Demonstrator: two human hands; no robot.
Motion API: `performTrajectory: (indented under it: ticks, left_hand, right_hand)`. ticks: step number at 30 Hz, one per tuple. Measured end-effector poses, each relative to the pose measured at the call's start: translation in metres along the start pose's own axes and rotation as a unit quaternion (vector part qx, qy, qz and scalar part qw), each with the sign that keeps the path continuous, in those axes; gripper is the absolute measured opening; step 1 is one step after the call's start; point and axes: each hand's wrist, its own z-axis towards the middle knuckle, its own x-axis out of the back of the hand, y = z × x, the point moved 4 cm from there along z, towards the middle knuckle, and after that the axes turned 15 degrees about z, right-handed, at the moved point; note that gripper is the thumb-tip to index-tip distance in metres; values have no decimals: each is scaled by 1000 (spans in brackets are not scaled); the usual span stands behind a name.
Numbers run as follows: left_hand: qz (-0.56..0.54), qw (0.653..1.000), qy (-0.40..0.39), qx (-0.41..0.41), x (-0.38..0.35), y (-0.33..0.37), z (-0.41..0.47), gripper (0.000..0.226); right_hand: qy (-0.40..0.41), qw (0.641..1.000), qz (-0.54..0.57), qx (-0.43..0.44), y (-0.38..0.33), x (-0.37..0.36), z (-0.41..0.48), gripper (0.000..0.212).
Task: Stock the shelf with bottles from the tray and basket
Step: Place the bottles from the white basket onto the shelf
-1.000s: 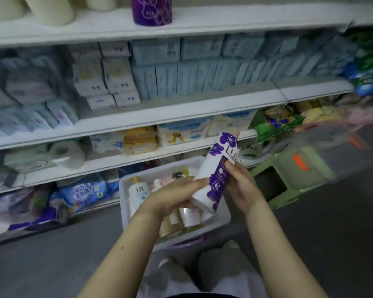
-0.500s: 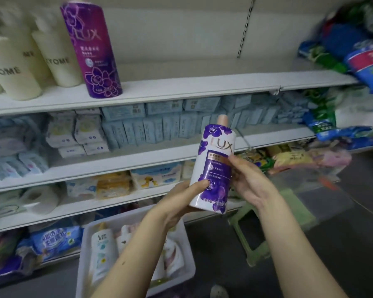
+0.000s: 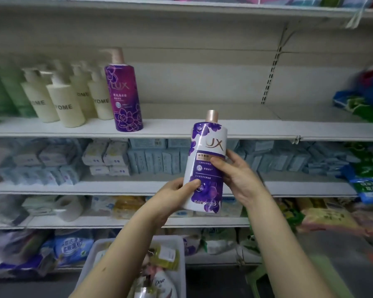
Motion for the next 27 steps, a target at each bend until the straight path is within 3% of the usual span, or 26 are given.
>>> performTrajectory:
  ticks: [4, 11, 16, 19, 22, 24, 27]
  left_hand:
    - [27, 998, 50, -21, 33, 4, -2, 44]
    - [44, 996, 45, -57, 86, 6, -4, 56]
    - [39, 994, 51, -93, 114, 9, 2, 35]
    - [37, 976, 167, -131, 148, 27, 17, 54]
    - [73, 932, 304, -183, 194, 39, 35, 76]
    - [105, 911, 344, -202, 218, 45, 50, 86]
    - [150, 901, 376, -154, 246, 46, 79, 105]
  right_hand:
    - [-10, 1000, -7, 11, 5, -33, 13, 62]
    - [-16, 999, -49, 5, 17, -82, 31, 59]
    - [-8, 997, -46, 66, 20, -108, 45, 43]
    - [-5, 990, -49, 130, 4, -121, 64, 51]
    - [-5, 982, -68, 174, -15, -130, 88, 54]
    - [-9, 980, -75, 187, -26, -132, 105, 56]
    - [-23, 979, -79, 189, -33, -136, 130, 56]
